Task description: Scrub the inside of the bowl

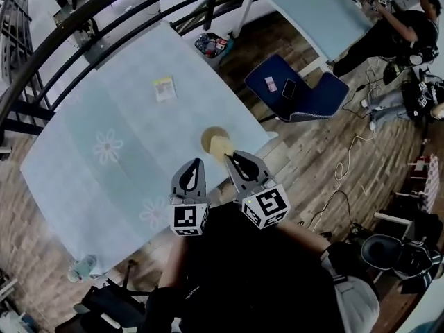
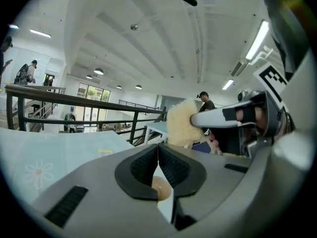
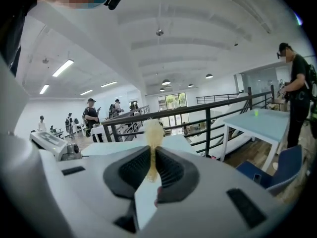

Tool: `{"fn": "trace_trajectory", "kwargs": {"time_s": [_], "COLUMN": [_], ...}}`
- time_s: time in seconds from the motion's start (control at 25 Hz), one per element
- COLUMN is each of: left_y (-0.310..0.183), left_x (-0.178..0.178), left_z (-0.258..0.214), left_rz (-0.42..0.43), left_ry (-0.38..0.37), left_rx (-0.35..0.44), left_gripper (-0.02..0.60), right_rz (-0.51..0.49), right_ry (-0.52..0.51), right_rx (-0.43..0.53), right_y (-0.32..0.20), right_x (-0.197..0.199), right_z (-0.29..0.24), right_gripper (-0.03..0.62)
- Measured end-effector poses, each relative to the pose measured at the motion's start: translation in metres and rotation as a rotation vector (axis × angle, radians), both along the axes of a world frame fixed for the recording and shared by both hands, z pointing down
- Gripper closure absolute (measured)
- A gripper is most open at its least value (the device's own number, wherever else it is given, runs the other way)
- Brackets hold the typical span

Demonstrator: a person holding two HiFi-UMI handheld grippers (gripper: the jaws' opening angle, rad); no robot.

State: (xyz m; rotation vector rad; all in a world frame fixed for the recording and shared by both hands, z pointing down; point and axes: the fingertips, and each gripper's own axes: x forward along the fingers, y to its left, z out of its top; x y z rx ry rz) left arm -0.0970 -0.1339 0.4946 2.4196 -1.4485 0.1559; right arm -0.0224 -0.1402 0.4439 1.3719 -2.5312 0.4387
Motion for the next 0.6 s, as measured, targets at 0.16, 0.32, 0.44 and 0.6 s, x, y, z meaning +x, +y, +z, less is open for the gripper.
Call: {"fn": "trace_trajectory", "kwargs": {"time_s": [0.16, 0.32, 0.44, 0.6], "left_y": [-0.002, -0.008, -0.013, -0.021], "left_x": [-0.018, -0.023, -0.020, -0.010], "left_z": [0.014, 0.031, 0.047, 0.068], "left_rz": [-0.044, -0.077, -0.092, -0.098], "left_ry": [-0.042, -0.057, -0.064, -0.060], "left_rx": [-0.014, -0.054, -0.109, -0.187], "left_gripper": [0.566, 0.566, 0.566, 0.566], "right_rz": [-0.034, -0.042, -0.034, -0.035], "right_ry": [-0.005, -0.003, -0.007, 0.002], "right_rx": [-0.009, -0.033, -0.074, -0.132], "right_y": [-0.009, -0.012, -0.015, -0.020], "right_x": [-0.016, -0.010, 0.003, 0.021], "right_z": [0.007, 0.021, 0.036, 0.061], "right_gripper": [0.556, 0.556, 0.556, 0.556]}}
